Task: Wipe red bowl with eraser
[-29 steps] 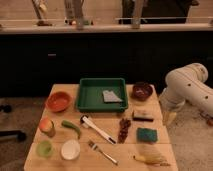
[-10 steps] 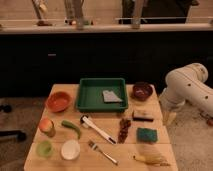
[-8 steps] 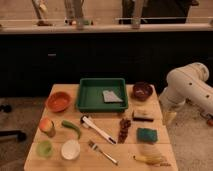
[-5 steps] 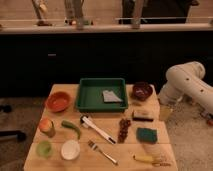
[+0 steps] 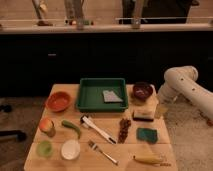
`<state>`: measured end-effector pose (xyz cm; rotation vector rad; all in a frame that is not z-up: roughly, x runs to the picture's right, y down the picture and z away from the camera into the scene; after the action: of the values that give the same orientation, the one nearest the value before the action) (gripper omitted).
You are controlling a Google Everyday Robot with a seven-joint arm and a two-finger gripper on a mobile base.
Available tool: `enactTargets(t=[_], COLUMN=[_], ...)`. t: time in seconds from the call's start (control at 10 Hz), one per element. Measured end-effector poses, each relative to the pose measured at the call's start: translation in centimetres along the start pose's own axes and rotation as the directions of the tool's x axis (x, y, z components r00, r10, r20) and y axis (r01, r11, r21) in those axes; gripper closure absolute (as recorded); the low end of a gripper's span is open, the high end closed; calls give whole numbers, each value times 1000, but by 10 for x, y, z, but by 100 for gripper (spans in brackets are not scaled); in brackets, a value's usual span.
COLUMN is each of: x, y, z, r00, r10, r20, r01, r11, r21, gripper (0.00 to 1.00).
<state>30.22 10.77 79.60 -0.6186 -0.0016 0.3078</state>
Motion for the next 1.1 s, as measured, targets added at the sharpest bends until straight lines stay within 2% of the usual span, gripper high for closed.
enactTargets(t=[0.1, 0.3, 0.7, 0.9, 1.1], x=[2, 2, 4, 1, 4], y=[-2, -1, 2, 1, -3], z=[6, 27, 48, 56, 64], r00=[1000, 1000, 997, 997, 998], r10=[5, -15, -60, -68, -36], r20=[2, -8, -40, -43, -54], r01=[-5, 14, 56, 64, 31], r11=[1000, 999, 994, 993, 995], r21=[-4, -40, -92, -102, -90], gripper=[20, 20, 20, 20, 20])
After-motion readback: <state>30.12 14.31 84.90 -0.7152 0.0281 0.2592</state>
